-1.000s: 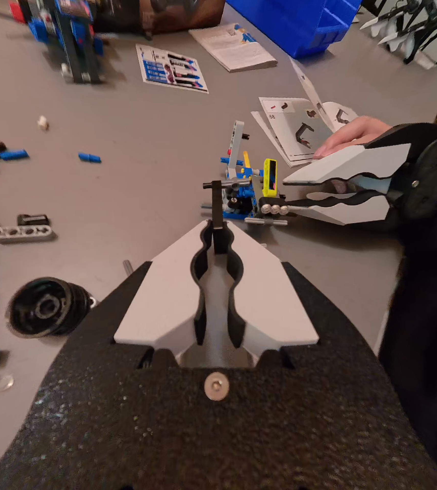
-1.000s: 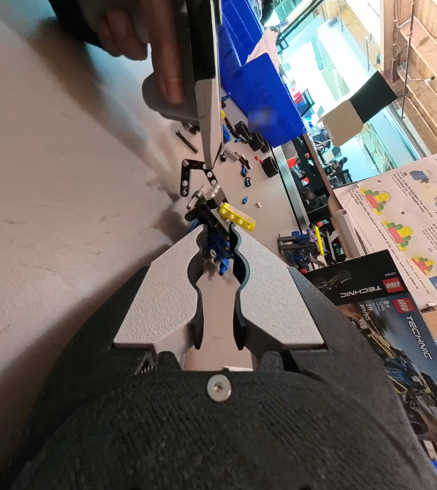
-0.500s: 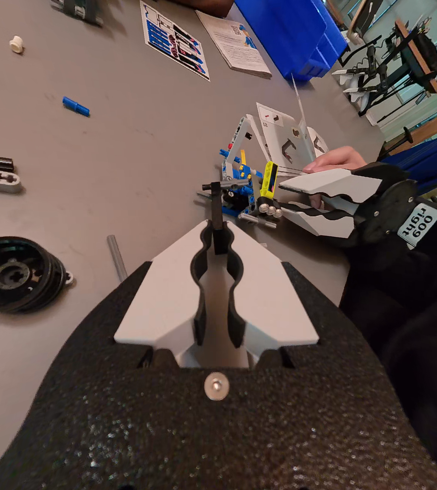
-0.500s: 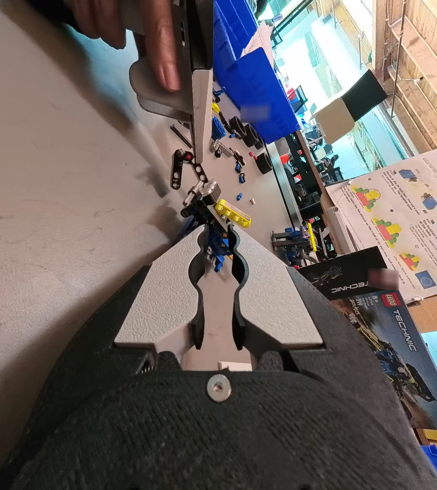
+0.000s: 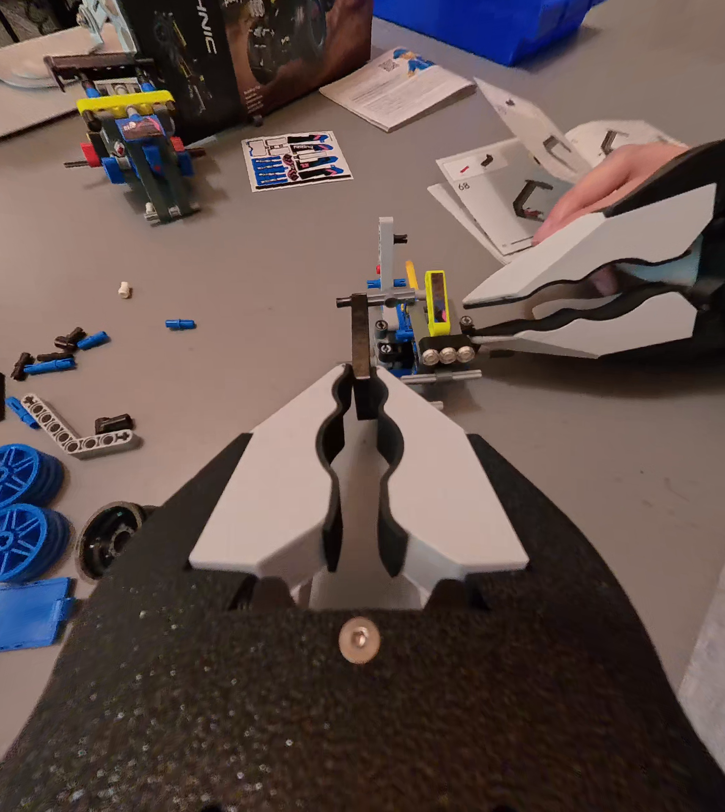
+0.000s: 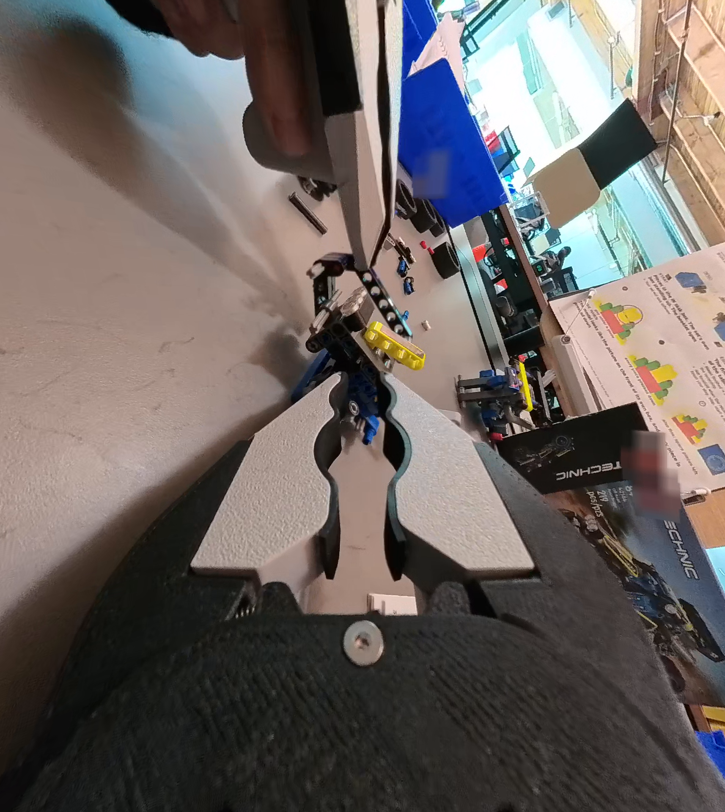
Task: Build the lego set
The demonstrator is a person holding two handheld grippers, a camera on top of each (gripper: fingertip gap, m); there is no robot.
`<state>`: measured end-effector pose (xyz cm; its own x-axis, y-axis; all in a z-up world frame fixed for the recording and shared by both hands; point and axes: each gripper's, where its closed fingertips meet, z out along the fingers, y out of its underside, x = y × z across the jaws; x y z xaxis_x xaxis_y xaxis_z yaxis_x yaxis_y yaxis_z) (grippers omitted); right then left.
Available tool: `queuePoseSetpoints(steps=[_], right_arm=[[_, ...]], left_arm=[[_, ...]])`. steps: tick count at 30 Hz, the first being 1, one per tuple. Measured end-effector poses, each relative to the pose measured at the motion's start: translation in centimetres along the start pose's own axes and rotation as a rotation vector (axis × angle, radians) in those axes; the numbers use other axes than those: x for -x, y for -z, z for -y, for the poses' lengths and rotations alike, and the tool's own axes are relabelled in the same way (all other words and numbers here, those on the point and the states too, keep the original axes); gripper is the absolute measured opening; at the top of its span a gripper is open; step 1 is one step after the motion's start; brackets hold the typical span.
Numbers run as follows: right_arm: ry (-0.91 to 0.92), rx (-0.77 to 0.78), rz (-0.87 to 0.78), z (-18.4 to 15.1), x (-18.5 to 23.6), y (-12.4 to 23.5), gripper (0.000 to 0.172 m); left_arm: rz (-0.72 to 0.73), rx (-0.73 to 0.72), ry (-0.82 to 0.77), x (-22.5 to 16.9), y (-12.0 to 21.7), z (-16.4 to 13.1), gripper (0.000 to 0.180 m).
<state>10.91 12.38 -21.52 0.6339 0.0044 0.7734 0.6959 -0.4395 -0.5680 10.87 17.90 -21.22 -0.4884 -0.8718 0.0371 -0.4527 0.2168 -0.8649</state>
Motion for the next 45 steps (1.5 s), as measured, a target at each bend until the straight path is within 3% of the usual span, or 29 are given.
queuePoseSetpoints(steps=[11, 18, 24, 45], right_arm=[[0.0, -0.001, 0.005, 0.0, 0.1, -0.2, 0.007], [-0.002, -0.002, 0.008, 0.0, 0.1, -0.2, 0.006], [0.021, 0.0, 0.014, -0.1, 0.3, -0.4, 0.0], [0.027, 0.002, 0.011, -0.1, 0.2, -0.3, 0.004]], left_arm=[[0.142, 0.105, -0.029, 0.5, -0.7, -0.5, 0.004], [0.179, 0.082, -0.064, 0.4, -1.2, -0.1, 0.004], [0.158, 0.051, -0.042, 0.4, -1.1, 0.2, 0.004], [0.166, 0.036, -0.12, 0.1, -1.0, 0.5, 0.004]])
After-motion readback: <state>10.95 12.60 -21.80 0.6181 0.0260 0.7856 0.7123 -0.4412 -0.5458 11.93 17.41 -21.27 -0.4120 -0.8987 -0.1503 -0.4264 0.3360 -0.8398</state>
